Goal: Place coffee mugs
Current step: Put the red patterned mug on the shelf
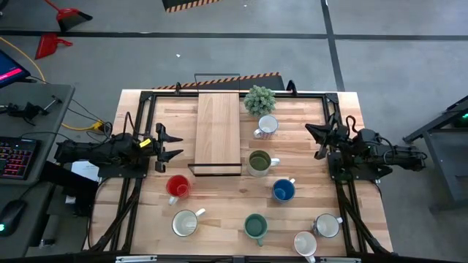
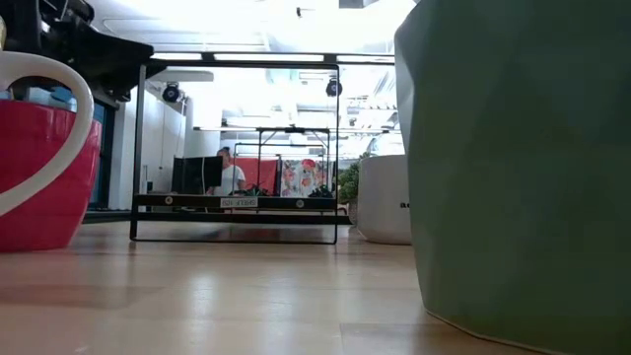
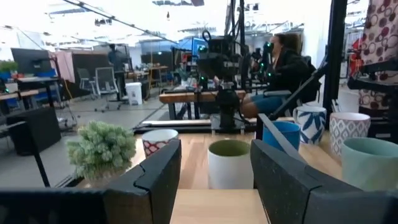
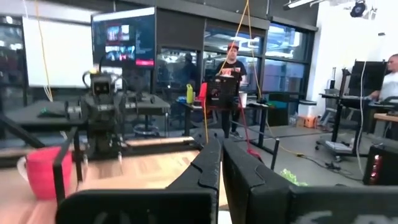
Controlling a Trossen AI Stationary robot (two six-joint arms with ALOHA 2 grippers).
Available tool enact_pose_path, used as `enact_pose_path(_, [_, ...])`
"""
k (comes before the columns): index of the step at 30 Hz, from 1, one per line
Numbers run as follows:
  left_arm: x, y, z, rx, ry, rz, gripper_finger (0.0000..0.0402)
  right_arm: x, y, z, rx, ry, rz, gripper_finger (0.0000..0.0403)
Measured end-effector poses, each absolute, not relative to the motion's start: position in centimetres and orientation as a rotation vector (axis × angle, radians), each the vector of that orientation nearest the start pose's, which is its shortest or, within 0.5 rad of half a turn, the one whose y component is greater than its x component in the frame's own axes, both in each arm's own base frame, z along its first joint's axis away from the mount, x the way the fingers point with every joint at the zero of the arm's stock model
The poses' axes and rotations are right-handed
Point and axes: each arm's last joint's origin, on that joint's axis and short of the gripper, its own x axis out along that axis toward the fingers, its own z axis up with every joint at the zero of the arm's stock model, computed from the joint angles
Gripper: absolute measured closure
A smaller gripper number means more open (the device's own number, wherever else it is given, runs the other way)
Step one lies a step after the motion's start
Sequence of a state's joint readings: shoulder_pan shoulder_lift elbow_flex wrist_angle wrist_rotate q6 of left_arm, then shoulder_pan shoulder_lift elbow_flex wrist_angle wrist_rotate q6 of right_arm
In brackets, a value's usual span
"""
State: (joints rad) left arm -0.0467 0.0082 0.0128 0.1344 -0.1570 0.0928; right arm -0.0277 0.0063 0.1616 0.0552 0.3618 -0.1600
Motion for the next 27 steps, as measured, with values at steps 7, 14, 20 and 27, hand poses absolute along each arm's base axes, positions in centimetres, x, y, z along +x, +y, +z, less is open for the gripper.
enact_pose_path(7, [9.4,0.6,18.4,0.118,-0.156,0.315,0.0218,8.2,-1.2,21.8,-0.039,-0.155,-0.392,0.0402])
enact_pose_path(14, [9.5,0.5,18.3,0.052,-0.159,0.301,0.0218,8.3,-1.5,22.1,-0.063,-0.168,-0.477,0.0402])
enact_pose_path(20, [9.6,0.3,18.0,0.056,-0.128,0.216,0.0218,9.2,-1.5,23.9,-0.083,-0.106,-0.472,0.0400])
enact_pose_path(27, [9.6,0.3,18.0,0.061,-0.132,0.215,0.0218,12.7,-1.6,27.7,-0.115,0.054,-0.454,0.0346])
